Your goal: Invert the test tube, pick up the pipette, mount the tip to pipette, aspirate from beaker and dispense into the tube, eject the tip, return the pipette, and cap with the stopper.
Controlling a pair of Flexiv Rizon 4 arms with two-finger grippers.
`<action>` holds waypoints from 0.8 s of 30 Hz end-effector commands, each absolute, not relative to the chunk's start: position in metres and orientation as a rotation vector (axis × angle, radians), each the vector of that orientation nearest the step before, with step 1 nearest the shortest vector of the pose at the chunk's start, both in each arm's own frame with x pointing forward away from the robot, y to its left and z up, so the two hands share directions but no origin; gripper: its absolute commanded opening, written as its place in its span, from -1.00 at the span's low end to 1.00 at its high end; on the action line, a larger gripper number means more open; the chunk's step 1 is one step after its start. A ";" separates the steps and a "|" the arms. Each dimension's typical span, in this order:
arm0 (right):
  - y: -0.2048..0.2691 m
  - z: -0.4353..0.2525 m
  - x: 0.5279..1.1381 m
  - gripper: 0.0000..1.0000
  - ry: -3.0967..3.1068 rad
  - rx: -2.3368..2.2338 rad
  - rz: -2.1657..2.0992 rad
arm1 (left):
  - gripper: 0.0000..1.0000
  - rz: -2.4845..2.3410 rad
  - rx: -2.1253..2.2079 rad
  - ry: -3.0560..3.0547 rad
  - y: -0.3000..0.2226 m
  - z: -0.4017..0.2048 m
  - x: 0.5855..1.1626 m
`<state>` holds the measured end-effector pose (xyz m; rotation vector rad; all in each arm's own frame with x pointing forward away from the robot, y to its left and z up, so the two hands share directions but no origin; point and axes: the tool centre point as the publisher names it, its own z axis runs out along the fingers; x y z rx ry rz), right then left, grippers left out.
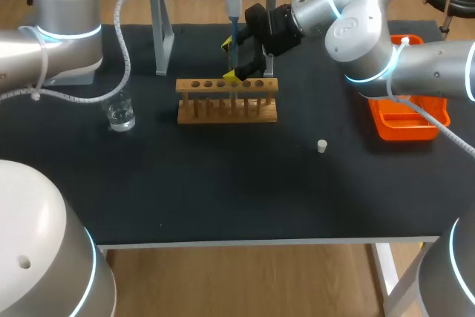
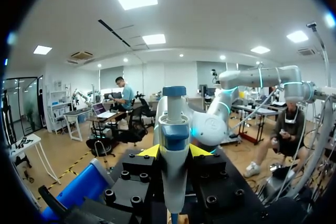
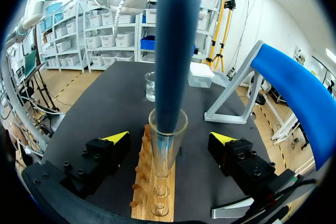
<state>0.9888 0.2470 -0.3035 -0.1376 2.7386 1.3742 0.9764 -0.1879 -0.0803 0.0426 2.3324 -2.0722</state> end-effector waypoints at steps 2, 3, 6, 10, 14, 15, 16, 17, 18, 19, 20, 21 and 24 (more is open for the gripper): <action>0.247 -0.303 0.990 1.00 2.742 -0.139 1.371 | -1.00 -2.059 0.046 2.330 -0.187 -0.079 0.975; 0.247 -0.303 0.990 1.00 2.742 -0.139 1.371 | -1.00 -2.057 0.044 2.330 -0.187 -0.079 0.975; 0.247 -0.303 0.990 1.00 2.742 -0.139 1.371 | -1.00 -2.057 0.044 2.330 -0.187 -0.079 0.975; 0.247 -0.303 0.990 1.00 2.742 -0.139 1.371 | -1.00 -2.057 0.044 2.330 -0.187 -0.079 0.975; 0.247 -0.303 0.990 1.00 2.742 -0.139 1.371 | -1.00 -2.057 0.044 2.330 -0.187 -0.079 0.975; 0.247 -0.303 0.990 1.00 2.742 -0.139 1.371 | -1.00 -2.057 0.044 2.330 -0.187 -0.079 0.975; 0.247 -0.303 0.990 1.00 2.742 -0.139 1.371 | -1.00 -2.057 0.044 2.330 -0.187 -0.079 0.975; 0.247 -0.303 0.990 1.00 2.742 -0.139 1.371 | -1.00 -2.057 0.044 2.330 -0.187 -0.079 0.975; 0.247 -0.303 0.990 1.00 2.742 -0.139 1.371 | -1.00 -2.057 0.044 2.330 -0.187 -0.079 0.975; 0.247 -0.303 0.990 1.00 2.742 -0.139 1.371 | -1.00 -2.057 0.044 2.330 -0.187 -0.079 0.975; 0.247 -0.303 0.990 1.00 2.742 -0.139 1.371 | -1.00 -2.057 0.044 2.330 -0.187 -0.079 0.975; 0.247 -0.303 0.990 1.00 2.742 -0.139 1.371 | -1.00 -2.057 0.044 2.330 -0.187 -0.079 0.975; 0.247 -0.303 0.990 1.00 2.742 -0.139 1.371 | -1.00 -2.057 0.044 2.330 -0.187 -0.079 0.975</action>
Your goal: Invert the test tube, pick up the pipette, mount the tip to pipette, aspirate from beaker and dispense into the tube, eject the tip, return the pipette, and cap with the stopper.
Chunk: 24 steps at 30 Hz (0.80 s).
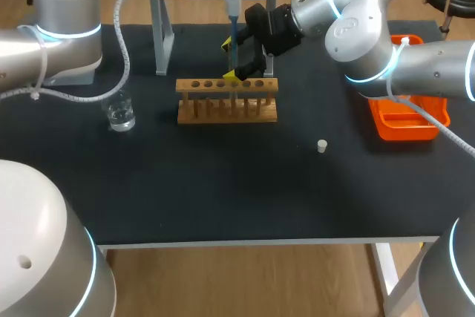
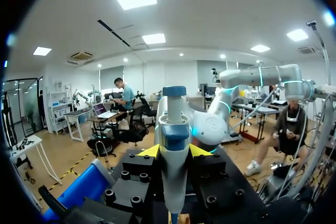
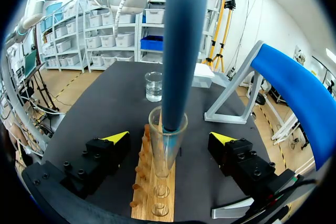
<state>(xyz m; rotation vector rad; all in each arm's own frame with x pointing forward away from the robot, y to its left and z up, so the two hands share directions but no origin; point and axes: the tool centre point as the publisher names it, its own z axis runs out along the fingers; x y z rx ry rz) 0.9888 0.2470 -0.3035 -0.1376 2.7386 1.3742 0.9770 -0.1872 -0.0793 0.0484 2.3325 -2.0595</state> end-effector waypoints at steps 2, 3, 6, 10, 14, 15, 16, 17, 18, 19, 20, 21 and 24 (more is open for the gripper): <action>0.247 -0.303 0.990 1.00 2.742 -0.139 1.371 | -1.00 -2.057 0.044 2.330 -0.187 -0.079 0.975; 0.247 -0.303 0.990 1.00 2.742 -0.139 1.371 | -1.00 -2.057 0.044 2.330 -0.187 -0.079 0.975; 0.244 -0.301 0.987 1.00 2.740 -0.135 1.373 | -1.00 -2.057 0.044 2.330 -0.187 -0.079 0.975; 0.231 -0.292 0.977 1.00 2.723 -0.120 1.377 | -1.00 -2.057 0.044 2.330 -0.187 -0.079 0.975; 0.213 -0.283 0.967 1.00 2.708 -0.100 1.385 | -1.00 -2.057 0.044 2.330 -0.187 -0.079 0.975; 0.209 -0.281 0.964 1.00 2.706 -0.097 1.386 | -1.00 -2.057 0.044 2.330 -0.187 -0.079 0.975; 0.204 -0.280 0.961 1.00 2.705 -0.093 1.384 | -1.00 -2.057 0.044 2.330 -0.187 -0.079 0.975; 0.200 -0.278 0.958 1.00 2.704 -0.089 1.383 | -1.00 -2.057 0.044 2.330 -0.187 -0.079 0.975; 0.195 -0.276 0.955 1.00 2.703 -0.077 1.388 | -1.00 -2.057 0.044 2.330 -0.187 -0.079 0.975; 0.190 -0.274 0.952 1.00 2.703 -0.070 1.388 | -1.00 -2.057 0.044 2.330 -0.187 -0.079 0.975; 0.185 -0.272 0.949 1.00 2.704 -0.063 1.385 | -1.00 -2.057 0.044 2.330 -0.187 -0.079 0.975; 0.180 -0.269 0.946 1.00 2.705 -0.050 1.385 | -1.00 -2.057 0.044 2.330 -0.187 -0.079 0.975; 0.166 -0.258 0.939 1.00 2.695 -0.034 1.381 | -1.00 -2.057 0.044 2.330 -0.187 -0.079 0.975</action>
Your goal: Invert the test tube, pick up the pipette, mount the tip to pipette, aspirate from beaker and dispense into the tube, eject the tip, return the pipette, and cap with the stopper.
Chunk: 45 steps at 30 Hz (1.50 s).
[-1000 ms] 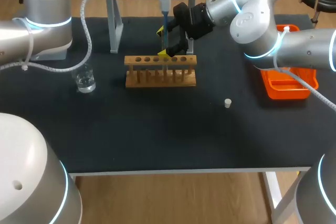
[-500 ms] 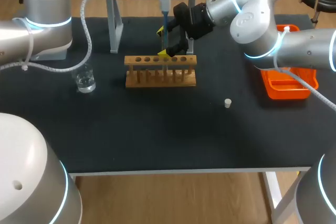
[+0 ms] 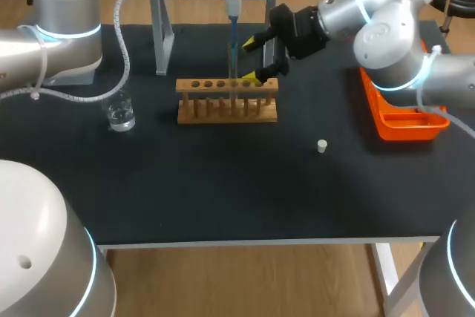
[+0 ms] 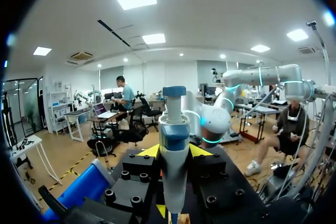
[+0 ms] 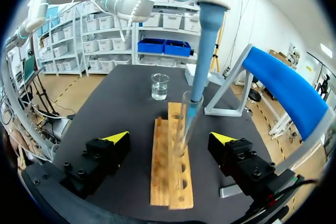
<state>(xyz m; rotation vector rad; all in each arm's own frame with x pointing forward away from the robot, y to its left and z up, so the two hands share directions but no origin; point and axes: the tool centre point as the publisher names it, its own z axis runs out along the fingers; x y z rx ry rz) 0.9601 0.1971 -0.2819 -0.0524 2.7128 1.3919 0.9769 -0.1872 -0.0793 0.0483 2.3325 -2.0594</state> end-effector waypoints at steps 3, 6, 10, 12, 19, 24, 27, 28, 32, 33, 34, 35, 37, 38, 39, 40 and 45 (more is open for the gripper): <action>0.154 -0.244 0.933 1.00 2.684 0.007 1.373 | -1.00 -2.057 0.044 2.330 -0.187 -0.079 0.975; 0.144 -0.229 0.930 1.00 2.674 0.034 1.372 | -1.00 -2.057 0.044 2.330 -0.187 -0.079 0.975; 0.135 -0.208 0.927 1.00 2.657 0.055 1.337 | -1.00 -2.057 0.044 2.330 -0.187 -0.079 0.975; 0.132 -0.198 0.927 1.00 2.644 0.049 1.326 | -1.00 -2.057 0.044 2.330 -0.187 -0.079 0.975; 0.133 -0.183 0.924 1.00 2.618 0.053 1.348 | -1.00 -2.057 0.044 2.330 -0.187 -0.079 0.975; 0.133 -0.183 0.924 1.00 2.618 0.053 1.348 | -1.00 -2.057 0.044 2.330 -0.187 -0.079 0.975; 0.133 -0.183 0.924 1.00 2.618 0.053 1.348 | -1.00 -2.057 0.044 2.330 -0.187 -0.079 0.975; 0.133 -0.183 0.924 1.00 2.618 0.053 1.348 | -1.00 -2.057 0.044 2.330 -0.187 -0.079 0.975; 0.133 -0.183 0.924 1.00 2.618 0.053 1.348 | -1.00 -2.057 0.044 2.330 -0.187 -0.079 0.975; 0.133 -0.183 0.924 1.00 2.618 0.053 1.348 | -1.00 -2.057 0.044 2.330 -0.187 -0.079 0.975; 0.133 -0.183 0.924 1.00 2.618 0.053 1.348 | -1.00 -2.057 0.044 2.330 -0.187 -0.079 0.975; 0.134 -0.179 0.925 1.00 2.616 0.065 1.363 | -1.00 -2.057 0.044 2.330 -0.187 -0.079 0.975; 0.134 -0.171 0.927 1.00 2.615 0.076 1.362 | -1.00 -2.057 0.044 2.330 -0.187 -0.079 0.975; 0.132 -0.166 0.928 1.00 2.611 0.087 1.362 | -1.00 -2.057 0.044 2.330 -0.187 -0.079 0.975; 0.130 -0.161 0.929 1.00 2.604 0.102 1.373 | -1.00 -2.057 0.044 2.330 -0.187 -0.079 0.975; 0.128 -0.156 0.929 1.00 2.596 0.109 1.378 | -1.00 -2.057 0.044 2.330 -0.187 -0.079 0.975; 0.121 -0.128 0.925 1.00 2.573 0.110 1.376 | -1.00 -2.057 0.044 2.330 -0.187 -0.079 0.975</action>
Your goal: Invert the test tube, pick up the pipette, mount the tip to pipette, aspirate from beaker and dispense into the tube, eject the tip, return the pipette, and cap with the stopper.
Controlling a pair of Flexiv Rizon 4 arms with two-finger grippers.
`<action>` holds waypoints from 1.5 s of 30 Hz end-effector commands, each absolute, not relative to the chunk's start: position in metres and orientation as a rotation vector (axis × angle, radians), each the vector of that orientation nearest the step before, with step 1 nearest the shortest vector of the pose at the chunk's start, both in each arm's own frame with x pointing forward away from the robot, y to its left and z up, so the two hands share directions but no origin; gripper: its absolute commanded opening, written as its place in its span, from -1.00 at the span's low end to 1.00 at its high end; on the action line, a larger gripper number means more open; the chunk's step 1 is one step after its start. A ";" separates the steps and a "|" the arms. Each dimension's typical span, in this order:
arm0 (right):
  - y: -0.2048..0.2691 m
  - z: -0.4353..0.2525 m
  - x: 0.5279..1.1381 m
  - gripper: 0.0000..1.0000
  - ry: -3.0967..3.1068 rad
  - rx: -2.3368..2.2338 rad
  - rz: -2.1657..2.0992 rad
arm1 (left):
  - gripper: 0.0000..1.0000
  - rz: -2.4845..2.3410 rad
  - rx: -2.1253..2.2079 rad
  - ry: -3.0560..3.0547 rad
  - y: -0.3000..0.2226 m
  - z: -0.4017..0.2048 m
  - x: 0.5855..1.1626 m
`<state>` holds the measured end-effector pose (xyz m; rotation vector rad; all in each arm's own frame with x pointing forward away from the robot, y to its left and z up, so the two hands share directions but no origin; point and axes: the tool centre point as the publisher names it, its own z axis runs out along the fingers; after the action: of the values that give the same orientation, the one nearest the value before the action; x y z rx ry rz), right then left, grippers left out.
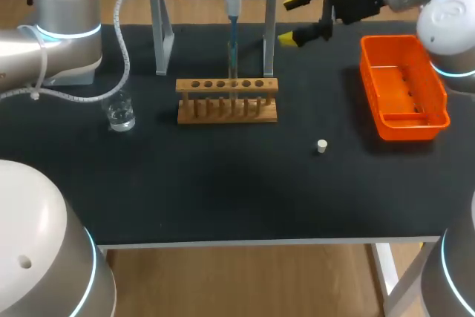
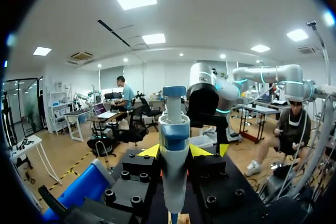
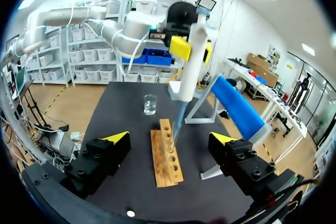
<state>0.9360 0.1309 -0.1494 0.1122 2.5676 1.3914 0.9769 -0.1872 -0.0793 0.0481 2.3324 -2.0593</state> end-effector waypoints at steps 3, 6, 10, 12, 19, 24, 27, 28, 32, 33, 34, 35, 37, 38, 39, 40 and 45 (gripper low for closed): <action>0.120 -0.111 0.922 1.00 2.562 0.098 1.371 | -1.00 -2.057 0.044 2.330 -0.187 -0.079 0.975; 0.122 -0.095 0.921 1.00 2.558 0.087 1.351 | -1.00 -2.057 0.044 2.330 -0.187 -0.079 0.975; 0.125 -0.074 0.921 0.84 2.549 0.077 1.353 | -1.00 -2.057 0.044 2.330 -0.187 -0.079 0.975; 0.128 -0.065 0.922 -0.10 2.546 0.076 1.351 | -1.00 -2.057 0.044 2.330 -0.187 -0.079 0.975; 0.141 -0.042 0.929 -1.00 2.528 0.080 1.358 | -1.00 -2.057 0.044 2.330 -0.187 -0.079 0.975; 0.150 -0.032 0.938 -1.00 2.497 0.109 1.396 | -1.00 -2.057 0.044 2.330 -0.187 -0.079 0.975; 0.155 -0.027 0.942 -1.00 2.458 0.120 1.449 | -1.00 -2.057 0.044 2.330 -0.187 -0.079 0.975; 0.157 -0.024 0.943 -1.00 2.445 0.120 1.467 | -1.00 -2.057 0.044 2.330 -0.187 -0.079 0.975; 0.164 -0.017 0.944 -1.00 2.383 0.084 1.560 | -1.00 -2.057 0.044 2.330 -0.187 -0.079 0.975; 0.166 -0.016 0.945 -1.00 2.368 0.081 1.577 | -1.00 -2.057 0.044 2.330 -0.187 -0.079 0.975; 0.168 -0.014 0.945 -1.00 2.350 0.074 1.601 | -1.00 -2.057 0.044 2.330 -0.187 -0.079 0.975; 0.170 -0.014 0.945 -1.00 2.339 0.065 1.624 | -1.00 -2.057 0.044 2.330 -0.187 -0.079 0.975; 0.173 -0.012 0.946 -1.00 2.309 0.058 1.669 | -1.00 -2.057 0.044 2.330 -0.187 -0.079 0.975; 0.174 -0.011 0.946 -1.00 2.290 0.045 1.704 | -1.00 -2.057 0.044 2.330 -0.187 -0.079 0.975; 0.175 -0.011 0.947 -1.00 2.275 0.034 1.728 | -1.00 -2.057 0.044 2.330 -0.187 -0.079 0.975; 0.176 -0.010 0.947 -1.00 2.256 0.030 1.748 | -1.00 -2.057 0.044 2.330 -0.187 -0.079 0.975; 0.181 -0.009 0.951 -1.00 2.184 -0.010 1.864 | -1.00 -2.057 0.044 2.330 -0.187 -0.079 0.975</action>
<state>0.9452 0.1787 -0.0033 0.0206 2.2664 1.7576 0.9768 -0.1872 -0.0793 0.0481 2.3323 -2.0593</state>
